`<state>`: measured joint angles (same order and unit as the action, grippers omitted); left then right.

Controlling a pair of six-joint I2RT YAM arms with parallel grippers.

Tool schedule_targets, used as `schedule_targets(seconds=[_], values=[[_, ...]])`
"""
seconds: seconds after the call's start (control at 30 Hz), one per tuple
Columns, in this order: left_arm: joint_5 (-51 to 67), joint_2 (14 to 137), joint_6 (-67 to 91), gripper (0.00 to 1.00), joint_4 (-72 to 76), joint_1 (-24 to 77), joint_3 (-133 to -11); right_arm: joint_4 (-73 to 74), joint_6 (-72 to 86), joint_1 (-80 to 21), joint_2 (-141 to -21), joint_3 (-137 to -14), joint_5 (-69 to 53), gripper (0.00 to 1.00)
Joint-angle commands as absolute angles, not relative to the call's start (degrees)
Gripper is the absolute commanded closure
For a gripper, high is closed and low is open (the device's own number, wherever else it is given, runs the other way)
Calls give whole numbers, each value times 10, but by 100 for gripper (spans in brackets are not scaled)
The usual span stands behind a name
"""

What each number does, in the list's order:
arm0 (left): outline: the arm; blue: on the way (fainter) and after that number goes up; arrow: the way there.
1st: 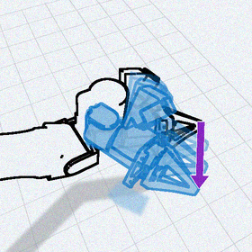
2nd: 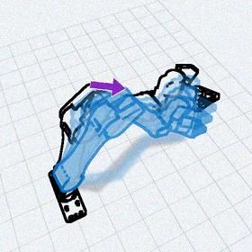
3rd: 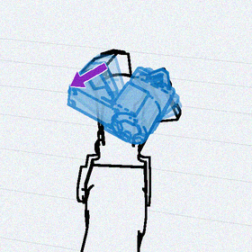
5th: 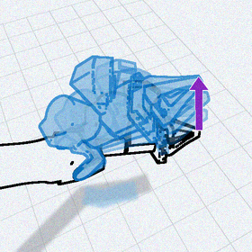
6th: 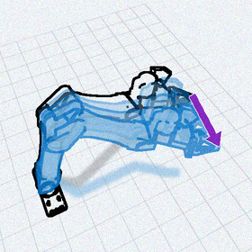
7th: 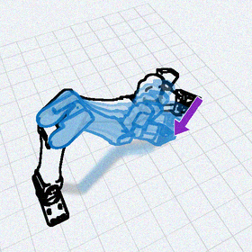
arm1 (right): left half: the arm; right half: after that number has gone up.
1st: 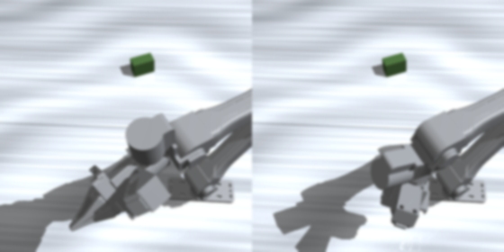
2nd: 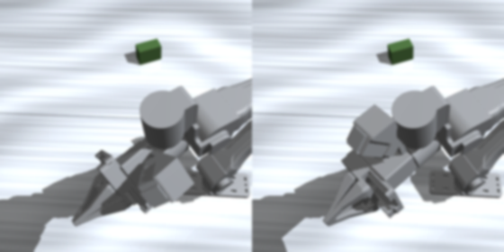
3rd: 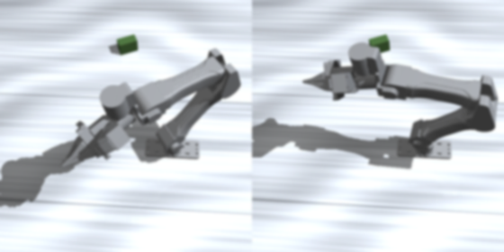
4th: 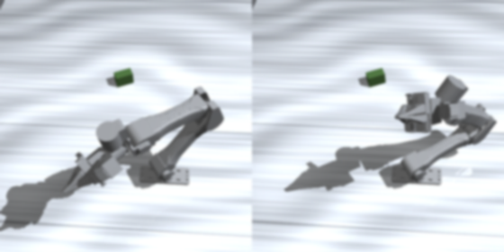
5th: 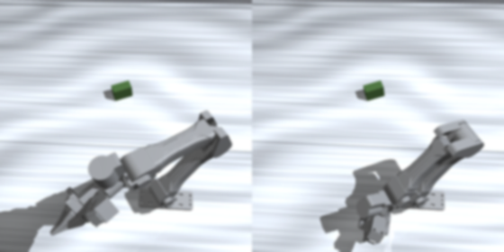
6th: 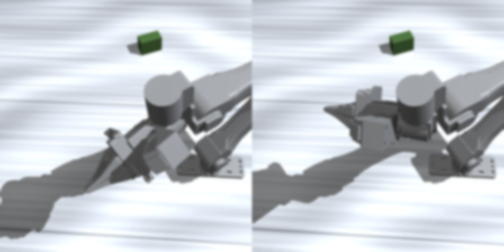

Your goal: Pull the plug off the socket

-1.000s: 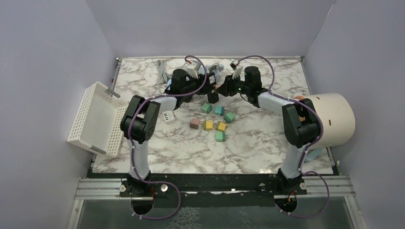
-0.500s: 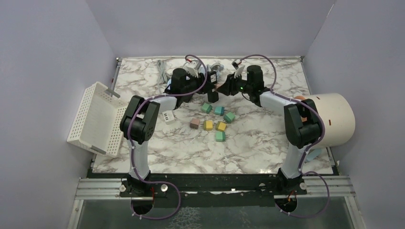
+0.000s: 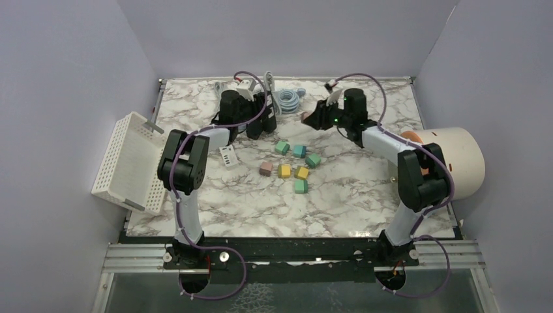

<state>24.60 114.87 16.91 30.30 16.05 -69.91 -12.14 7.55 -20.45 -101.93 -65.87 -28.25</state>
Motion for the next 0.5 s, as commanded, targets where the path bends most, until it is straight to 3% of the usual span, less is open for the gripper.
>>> schedule_targets(seconds=[0.0,0.1,0.3,0.4,0.47], values=[[183,1124,143,100,330,147,-710,-108,73,-205,-992,-675,-286,99],[183,1121,144,100,330,147,-708,-45,-39,-304,-992,-704,-126,99],[176,1118,138,100,324,147,-706,-166,120,-200,-961,-619,-332,99],[155,1127,141,100,323,145,-710,-87,59,-221,-948,-639,-276,99],[150,1135,146,100,323,145,-718,-110,83,-221,-931,-618,-277,99]])
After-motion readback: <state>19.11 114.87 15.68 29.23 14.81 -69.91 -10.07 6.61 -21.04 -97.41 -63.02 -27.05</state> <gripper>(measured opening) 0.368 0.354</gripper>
